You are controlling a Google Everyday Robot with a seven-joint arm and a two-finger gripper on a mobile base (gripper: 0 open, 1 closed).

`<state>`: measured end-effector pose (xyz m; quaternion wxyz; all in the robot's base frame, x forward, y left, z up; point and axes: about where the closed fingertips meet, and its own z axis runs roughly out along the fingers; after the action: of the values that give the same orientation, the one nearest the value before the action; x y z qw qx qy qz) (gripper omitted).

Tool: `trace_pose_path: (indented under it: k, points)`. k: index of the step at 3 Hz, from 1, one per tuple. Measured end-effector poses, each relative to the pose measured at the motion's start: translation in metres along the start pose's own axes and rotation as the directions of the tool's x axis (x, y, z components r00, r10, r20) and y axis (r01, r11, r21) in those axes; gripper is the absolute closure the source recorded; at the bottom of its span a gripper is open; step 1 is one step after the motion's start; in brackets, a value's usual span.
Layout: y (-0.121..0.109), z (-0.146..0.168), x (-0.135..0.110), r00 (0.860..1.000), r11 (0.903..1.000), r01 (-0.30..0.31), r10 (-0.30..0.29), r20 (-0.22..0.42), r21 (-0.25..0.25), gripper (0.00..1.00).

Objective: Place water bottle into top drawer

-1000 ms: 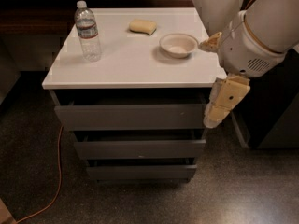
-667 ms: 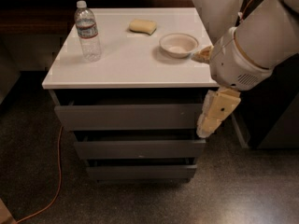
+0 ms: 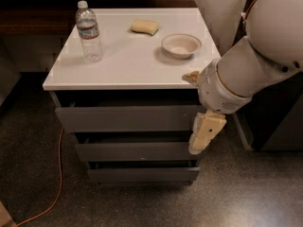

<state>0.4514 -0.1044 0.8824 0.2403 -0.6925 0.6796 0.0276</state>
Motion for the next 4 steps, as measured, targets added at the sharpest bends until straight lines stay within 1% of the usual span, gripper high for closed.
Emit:
trace_pose_path:
  k: [1, 2, 3, 4]
  points:
    - [0.000, 0.039, 0.007, 0.999, 0.9988, 0.049, -0.049, 0.003, 0.001, 0.00]
    - [-0.011, 0.102, 0.027, 0.994, 0.9935, 0.111, -0.111, 0.002, -0.028, 0.00]
    - [-0.011, 0.102, 0.027, 0.994, 0.9934, 0.111, -0.111, 0.002, -0.028, 0.00]
    - [-0.013, 0.116, 0.027, 0.990, 0.9898, 0.139, -0.139, -0.015, -0.033, 0.00]
